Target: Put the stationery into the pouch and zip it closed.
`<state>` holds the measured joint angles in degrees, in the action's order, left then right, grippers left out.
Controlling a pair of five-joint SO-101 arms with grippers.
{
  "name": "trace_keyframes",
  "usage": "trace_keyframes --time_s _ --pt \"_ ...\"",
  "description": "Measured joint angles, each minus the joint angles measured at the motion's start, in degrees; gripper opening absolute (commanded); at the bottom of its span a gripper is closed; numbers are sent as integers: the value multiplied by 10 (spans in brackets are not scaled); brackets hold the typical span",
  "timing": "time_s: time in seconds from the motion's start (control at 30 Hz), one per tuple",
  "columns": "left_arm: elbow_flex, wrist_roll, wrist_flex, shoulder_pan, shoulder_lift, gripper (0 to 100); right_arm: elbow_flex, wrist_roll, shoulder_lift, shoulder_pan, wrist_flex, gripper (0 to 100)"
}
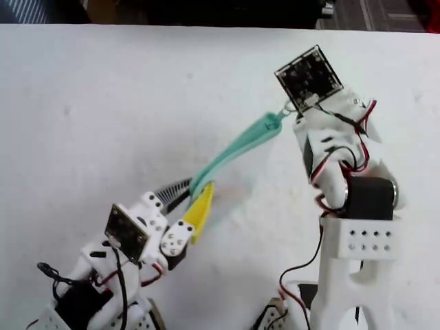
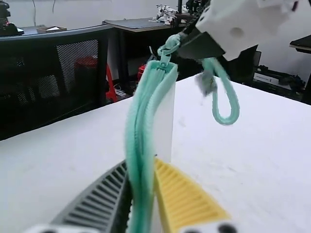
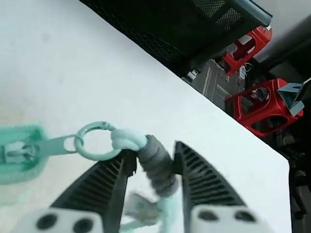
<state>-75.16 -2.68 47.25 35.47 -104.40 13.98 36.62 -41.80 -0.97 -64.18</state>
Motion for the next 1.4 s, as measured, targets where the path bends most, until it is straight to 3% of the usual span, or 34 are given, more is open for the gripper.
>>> trace_keyframes --time_s 0.07,0.2,0.37,0.67,0.87,1.07,1.27,1.4 --pt "-5 -1 -17 -25 4 20 -2 -19 -25 15 -11 420" --pt "-38 -3 -86 -71 4 20 -13 -34 -86 34 -32 340" --pt "-44 72 -151 -87 4 20 -7 -40 -138 30 -33 241" --pt "-44 112 -272 -211 23 20 198 -64 -128 -16 42 18" --pt "-18 112 -345 -227 207 20 353 -180 -128 -28 149 44" --pt "119 94 -349 -251 427 21 495 -205 -128 -24 279 44" --pt "156 146 -360 -239 504 21 571 -244 -128 -26 360 46" --pt "138 173 -410 -193 536 22 584 -247 -128 -24 368 46"
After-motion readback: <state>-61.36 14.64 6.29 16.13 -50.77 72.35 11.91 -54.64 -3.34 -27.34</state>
